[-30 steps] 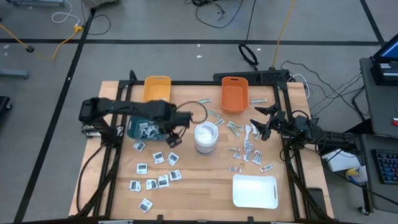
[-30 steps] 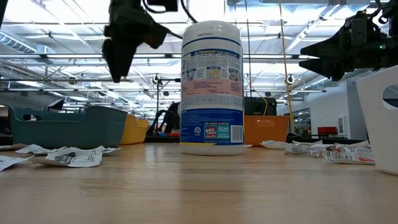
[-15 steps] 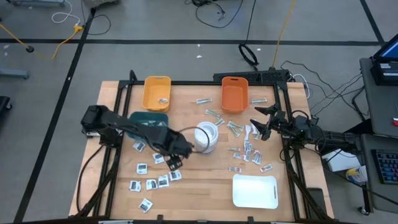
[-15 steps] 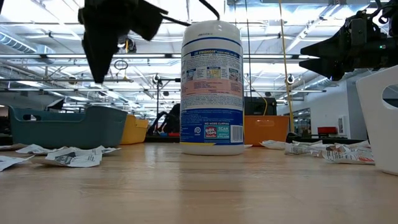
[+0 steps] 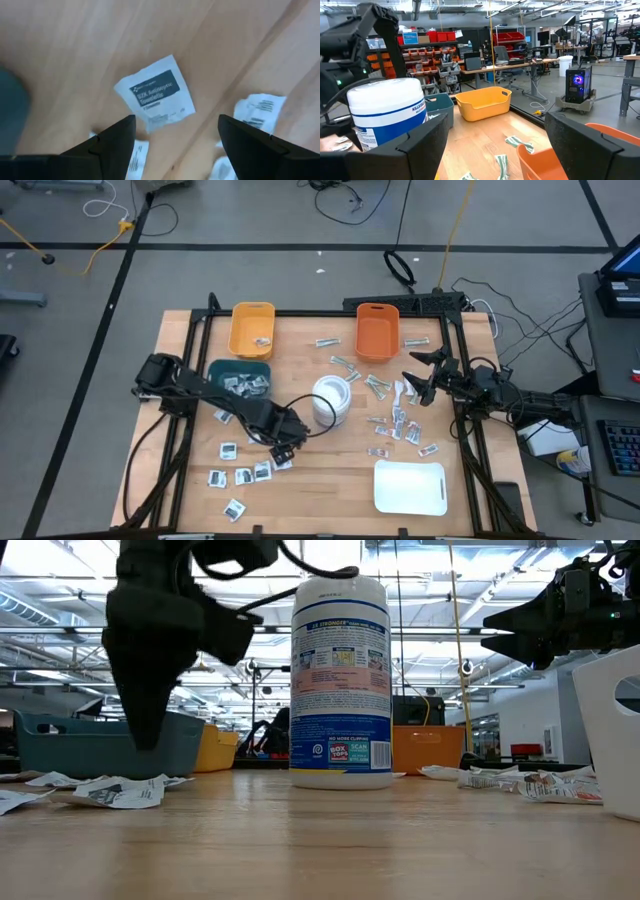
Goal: Pick & Place First Aid Supplies
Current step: Put the black pad into the yellow bin
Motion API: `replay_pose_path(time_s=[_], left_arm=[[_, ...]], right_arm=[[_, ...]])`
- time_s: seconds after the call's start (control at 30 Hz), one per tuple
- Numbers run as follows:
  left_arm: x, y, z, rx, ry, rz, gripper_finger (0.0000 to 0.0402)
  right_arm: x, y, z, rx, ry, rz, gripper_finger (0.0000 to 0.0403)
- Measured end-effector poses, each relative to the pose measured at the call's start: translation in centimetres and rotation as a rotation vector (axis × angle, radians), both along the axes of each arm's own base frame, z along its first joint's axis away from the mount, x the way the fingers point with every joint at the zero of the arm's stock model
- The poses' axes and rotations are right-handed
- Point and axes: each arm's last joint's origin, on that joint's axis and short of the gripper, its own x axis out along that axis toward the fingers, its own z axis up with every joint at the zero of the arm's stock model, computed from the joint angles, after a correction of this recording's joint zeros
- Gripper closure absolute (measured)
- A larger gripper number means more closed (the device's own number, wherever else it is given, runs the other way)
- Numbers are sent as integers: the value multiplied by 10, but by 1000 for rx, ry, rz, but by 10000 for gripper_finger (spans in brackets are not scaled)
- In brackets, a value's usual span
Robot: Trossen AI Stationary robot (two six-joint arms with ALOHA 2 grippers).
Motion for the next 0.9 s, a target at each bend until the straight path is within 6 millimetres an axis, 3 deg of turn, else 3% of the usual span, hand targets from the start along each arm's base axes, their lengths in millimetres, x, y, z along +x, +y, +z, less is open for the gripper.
replay_pose_path(time_s=[0.4,0.9], left_arm=[[-14,5,-31,29,-8,-48,148],[-16,8,-30,14,9,-118,383]], right_arm=[[0,0,0,0,0,0,79],[0,0,0,0,0,0,80]])
